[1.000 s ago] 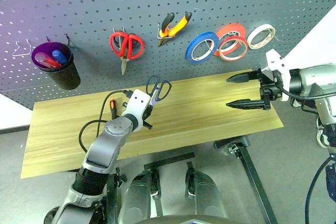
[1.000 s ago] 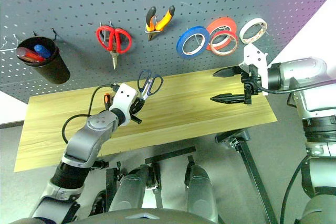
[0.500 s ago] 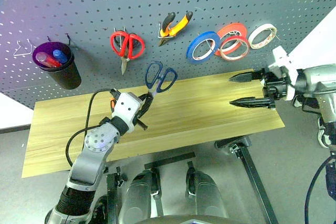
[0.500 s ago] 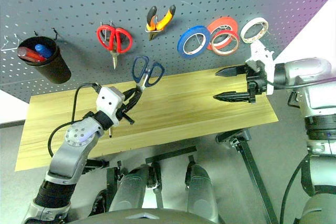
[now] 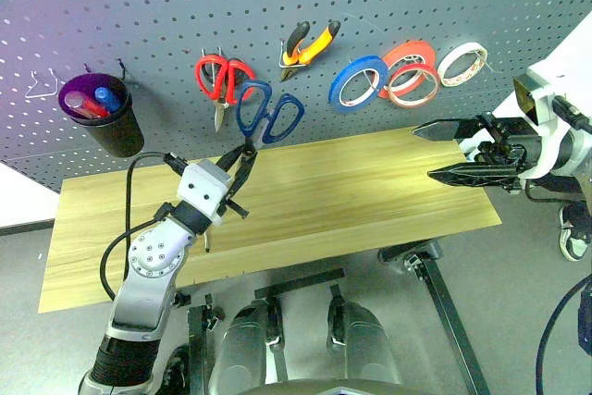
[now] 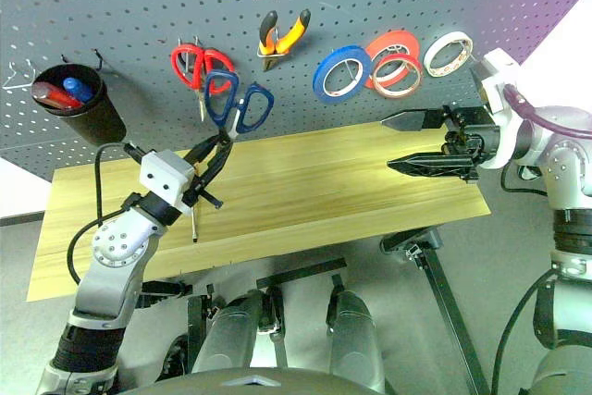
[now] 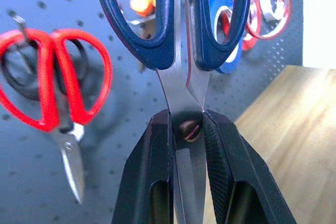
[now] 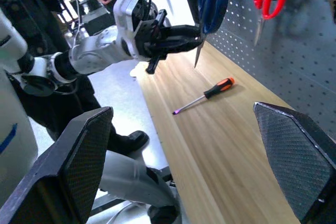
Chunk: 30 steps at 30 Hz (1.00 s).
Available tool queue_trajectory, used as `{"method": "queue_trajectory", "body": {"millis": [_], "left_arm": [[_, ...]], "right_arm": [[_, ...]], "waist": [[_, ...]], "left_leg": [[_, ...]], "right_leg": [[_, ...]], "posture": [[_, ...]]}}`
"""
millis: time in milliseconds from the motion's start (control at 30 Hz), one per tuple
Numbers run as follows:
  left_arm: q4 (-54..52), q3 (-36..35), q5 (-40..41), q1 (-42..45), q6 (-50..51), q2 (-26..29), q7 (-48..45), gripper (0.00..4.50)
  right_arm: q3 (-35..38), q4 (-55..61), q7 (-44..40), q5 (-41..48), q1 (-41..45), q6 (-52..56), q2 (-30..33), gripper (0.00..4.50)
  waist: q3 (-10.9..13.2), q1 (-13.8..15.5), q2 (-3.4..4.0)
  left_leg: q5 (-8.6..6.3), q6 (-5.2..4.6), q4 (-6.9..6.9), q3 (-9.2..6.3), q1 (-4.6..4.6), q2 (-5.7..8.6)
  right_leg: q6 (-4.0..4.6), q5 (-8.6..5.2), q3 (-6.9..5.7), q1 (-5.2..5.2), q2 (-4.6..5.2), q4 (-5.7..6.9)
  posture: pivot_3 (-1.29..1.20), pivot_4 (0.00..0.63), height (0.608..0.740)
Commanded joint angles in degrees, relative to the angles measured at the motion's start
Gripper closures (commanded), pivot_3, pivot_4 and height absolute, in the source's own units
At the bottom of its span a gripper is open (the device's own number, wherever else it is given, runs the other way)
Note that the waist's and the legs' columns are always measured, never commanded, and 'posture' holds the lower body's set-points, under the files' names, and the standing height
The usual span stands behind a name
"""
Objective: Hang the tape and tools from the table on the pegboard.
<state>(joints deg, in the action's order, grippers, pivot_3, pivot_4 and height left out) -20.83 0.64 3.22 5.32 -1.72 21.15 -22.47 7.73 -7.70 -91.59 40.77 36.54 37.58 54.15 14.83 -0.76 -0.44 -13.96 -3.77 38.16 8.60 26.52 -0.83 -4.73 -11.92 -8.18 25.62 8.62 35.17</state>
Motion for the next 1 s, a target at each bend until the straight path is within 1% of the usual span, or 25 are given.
{"method": "queue_trajectory", "body": {"millis": [33,167,233,300,500,767,1000], "left_arm": [[-1.2,-2.1,-0.5,1.2,-2.5,0.5,0.8,3.9],[-0.8,-2.8,0.1,2.1,-2.2,0.2,1.0,3.9],[-0.4,-3.2,-0.4,2.5,-2.7,0.2,1.4,3.9],[-0.1,-3.8,-0.9,2.5,-3.3,0.2,2.2,3.9],[-0.4,-5.6,-0.5,2.0,-4.7,0.8,2.7,3.9],[-1.6,-7.0,2.2,-1.1,-3.1,-0.4,2.8,3.9],[1.6,-7.8,7.1,-0.2,-2.0,-0.6,0.7,3.9]], "right_arm": [[4.5,2.8,0.1,2.6,-0.7,-4.2,-1.6,0.0],[4.3,2.9,0.0,2.4,-1.5,-3.8,-1.3,0.0],[4.8,2.7,-0.4,3.0,-1.5,-4.6,-1.7,0.0],[5.2,2.5,-0.5,4.2,-1.0,-2.9,-1.3,0.0],[5.4,1.3,-0.5,3.5,-0.9,-5.1,-1.3,0.0],[4.0,-1.0,-0.9,4.9,1.0,-5.0,-0.7,0.0],[2.7,-2.6,-0.9,4.0,2.4,-6.2,-1.7,0.0]], "waist": [[0.0,0.0,0.0],[0.0,0.0,0.0],[0.0,0.0,0.01],[0.0,0.0,0.0],[0.0,-0.1,0.0],[0.0,0.0,0.0],[-0.1,0.0,0.01]], "left_leg": [[0.0,0.0,0.0,0.0,0.0,0.0],[0.14,0.23,0.03,0.0,-0.02,0.0],[0.14,0.22,0.05,0.0,-0.02,0.01],[0.14,0.21,0.07,0.0,-0.02,0.01],[0.15,0.2,0.1,0.0,-0.04,0.01],[0.16,0.18,0.13,0.0,-0.06,0.02],[0.15,0.2,0.2,0.0,-0.07,0.02]], "right_leg": [[-0.01,0.01,0.0,0.0,0.0,0.0],[-0.09,0.05,-0.05,-0.05,-0.01,0.01],[-0.11,0.06,-0.06,-0.08,0.0,0.0],[-0.13,0.08,-0.06,-0.09,0.0,0.0],[-0.14,0.1,-0.07,-0.13,-0.01,0.01],[-0.17,0.12,-0.09,-0.17,-0.02,0.02],[-0.2,0.16,-0.1,-0.2,-0.02,0.04]], "posture": [[-0.08,0.223,0.723],[-0.08,0.219,0.723],[-0.08,0.215,0.723],[-0.08,0.211,0.723],[-0.08,0.206,0.723],[-0.07,0.199,0.723],[-0.06,0.202,0.723]]}}
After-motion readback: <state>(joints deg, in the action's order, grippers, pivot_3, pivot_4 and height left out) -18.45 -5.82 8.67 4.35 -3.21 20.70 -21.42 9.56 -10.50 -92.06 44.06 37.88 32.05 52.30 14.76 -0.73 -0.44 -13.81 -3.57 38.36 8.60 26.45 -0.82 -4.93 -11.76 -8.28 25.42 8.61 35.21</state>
